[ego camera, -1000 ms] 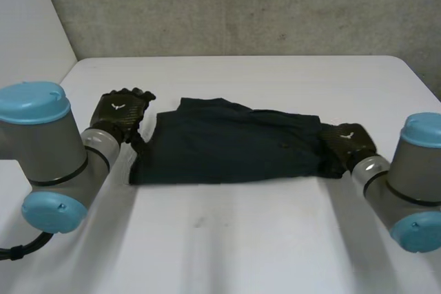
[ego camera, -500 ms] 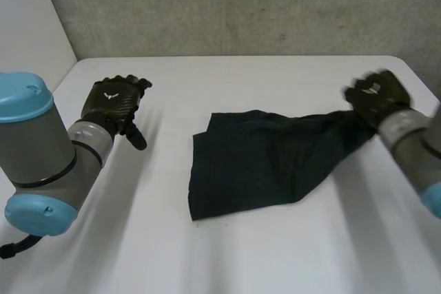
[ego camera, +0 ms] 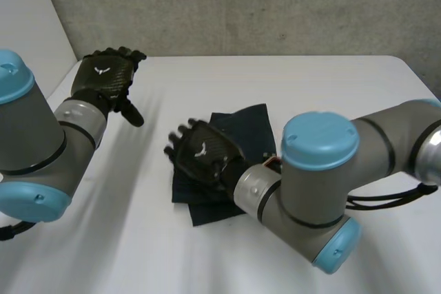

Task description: Fold the shorts.

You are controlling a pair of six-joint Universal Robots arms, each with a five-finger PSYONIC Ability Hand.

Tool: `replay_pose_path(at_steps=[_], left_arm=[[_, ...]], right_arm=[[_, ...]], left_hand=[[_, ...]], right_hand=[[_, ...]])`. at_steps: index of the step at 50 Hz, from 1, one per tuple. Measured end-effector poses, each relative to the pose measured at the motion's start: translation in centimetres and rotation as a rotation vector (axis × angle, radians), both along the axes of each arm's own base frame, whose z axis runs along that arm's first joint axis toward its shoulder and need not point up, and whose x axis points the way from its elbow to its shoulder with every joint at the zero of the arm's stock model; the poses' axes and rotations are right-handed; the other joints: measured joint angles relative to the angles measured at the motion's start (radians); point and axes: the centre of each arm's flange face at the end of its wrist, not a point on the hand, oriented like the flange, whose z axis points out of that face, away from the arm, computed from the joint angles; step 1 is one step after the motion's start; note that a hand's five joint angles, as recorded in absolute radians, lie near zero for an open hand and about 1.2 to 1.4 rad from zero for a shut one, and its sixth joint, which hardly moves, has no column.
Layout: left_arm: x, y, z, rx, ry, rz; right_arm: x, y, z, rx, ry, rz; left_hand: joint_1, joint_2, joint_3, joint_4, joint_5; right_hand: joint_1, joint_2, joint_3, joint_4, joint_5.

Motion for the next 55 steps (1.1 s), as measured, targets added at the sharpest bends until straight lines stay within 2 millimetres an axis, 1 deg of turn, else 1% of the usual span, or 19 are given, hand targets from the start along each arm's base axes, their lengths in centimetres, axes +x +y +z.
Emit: replay_pose_path(at_steps=[3, 4, 7, 11, 14, 16, 19, 20, 21, 26, 30, 37, 42, 45, 47, 51, 52, 53, 55], left_arm=[[-0.4, 0.0, 0.3, -0.011, 0.005, -0.009], [-0.9, 0.0, 0.5, -0.019, 0.009, -0.023], [-2.2, 0.3, 0.5, -0.02, 0.017, -0.058], [-4.5, 1.2, -0.3, 0.007, 0.029, -0.12], [-5.8, 1.7, -1.0, 0.041, 0.034, -0.154], [-7.1, 2.3, -2.3, 0.102, 0.035, -0.185], [-7.8, 2.7, -3.5, 0.157, 0.028, -0.195], [-8.3, 2.9, -5.0, 0.222, 0.011, -0.191], [-8.3, 2.9, -5.2, 0.231, 0.008, -0.189], [-8.3, 2.9, -9.1, 0.372, -0.078, -0.102], [-7.9, 3.0, -10.9, 0.419, -0.141, -0.045], [-7.8, 3.5, -11.8, 0.432, -0.207, -0.033], [-8.0, 3.9, -11.1, 0.412, -0.221, -0.052], [-8.1, 3.9, -9.6, 0.378, -0.204, -0.062], [-8.1, 3.9, -8.1, 0.348, -0.184, -0.067], [-7.6, 4.0, -3.0, 0.245, -0.105, -0.063], [-7.5, 4.0, -2.4, 0.234, -0.096, -0.061], [-6.8, 4.0, 0.0, 0.184, -0.058, -0.051], [-6.5, 4.0, 1.0, 0.165, -0.043, -0.046]], right_arm=[[-0.5, -0.9, 1.3, 0.026, -0.049, -0.043], [-1.4, -2.3, 3.1, 0.068, -0.125, -0.112], [-2.9, -4.5, 5.3, 0.135, -0.237, -0.202], [-4.5, -6.9, 6.4, 0.236, -0.328, -0.291], [-5.0, -7.9, 5.7, 0.303, -0.33, -0.332], [-5.3, -8.6, 4.2, 0.375, -0.295, -0.37], [-5.5, -9.0, 2.8, 0.428, -0.252, -0.397], [-5.7, -9.4, 1.3, 0.478, -0.207, -0.422], [-5.7, -9.4, 1.0, 0.485, -0.2, -0.425], [-5.9, -10.0, -2.3, 0.575, -0.103, -0.475], [-6.2, -10.2, -3.8, 0.588, -0.06, -0.515], [-6.8, -10.5, -4.6, 0.514, 0.017, -0.56], [-7.0, -10.4, -3.4, 0.449, 0.034, -0.556], [-7.0, -10.3, -1.7, 0.412, 0.007, -0.547], [-7.1, -10.2, -0.2, 0.385, -0.025, -0.543], [-7.4, -10.1, 4.0, 0.312, -0.152, -0.55], [-7.6, -10.1, 4.8, 0.299, -0.178, -0.555], [-8.1, -10.2, 6.7, 0.268, -0.241, -0.574], [-8.3, -10.2, 7.4, 0.255, -0.267, -0.583]], left_hand=[[0.0, 0.0, 0.0, 0.0, 0.0], [0.0, 0.0, 0.0, 0.0, 0.0], [0.0, 0.0, 0.0, 0.0, 0.0], [0.0, 0.0, 0.0, 0.0, 0.0], [0.0, 0.0, 0.0, 0.0, 0.0], [0.0, 0.0, 0.0, 0.0, 0.0], [0.0, 0.0, 0.0, 0.0, 0.0], [0.0, 0.0, 0.0, 0.0, 0.0], [0.0, 0.0, 0.0, 0.0, 0.0], [0.0, 0.0, 0.0, 0.0, 0.0], [0.0, 0.0, 0.0, 0.0, 0.0], [-0.021, -0.01, 0.0, 0.0, 0.0], [-0.022, -0.01, 0.0, 0.0, 0.0], [-0.022, -0.01, 0.0, 0.0, 0.0], [-0.022, -0.01, 0.0, 0.0, 0.0], [-0.022, -0.01, 0.0, 0.0, -0.002], [-0.022, -0.01, 0.0, 0.0, -0.002], [-0.022, -0.01, 0.0, 0.0, -0.002], [-0.022, -0.01, 0.0, 0.0, -0.002]], right_hand=[[-0.02, -0.039, -0.051, -0.037, -0.046], [-0.02, -0.039, -0.056, -0.037, -0.046], [-0.02, -0.039, -0.055, -0.037, -0.046], [-0.02, -0.039, -0.055, -0.037, -0.046], [-0.02, -0.039, -0.055, -0.037, -0.046], [-0.02, -0.039, -0.055, -0.037, -0.046], [-0.02, -0.039, -0.055, -0.037, -0.046], [-0.02, -0.039, -0.056, -0.037, -0.046], [-0.02, -0.039, -0.056, -0.037, -0.046], [-0.02, -0.039, -0.055, -0.037, -0.046], [-0.032, -0.039, -0.056, -0.037, -0.046], [-0.053, -0.039, -0.07, -0.037, -0.052], [-0.058, -0.039, -0.07, -0.037, -0.053], [-0.058, -0.039, -0.07, -0.037, -0.057], [-0.058, -0.039, -0.07, -0.037, -0.057], [-0.058, -0.039, -0.07, -0.037, -0.057], [-0.058, -0.039, -0.07, -0.037, -0.057], [-0.058, -0.039, -0.07, -0.037, -0.057], [-0.058, -0.039, -0.07, -0.037, -0.057]])
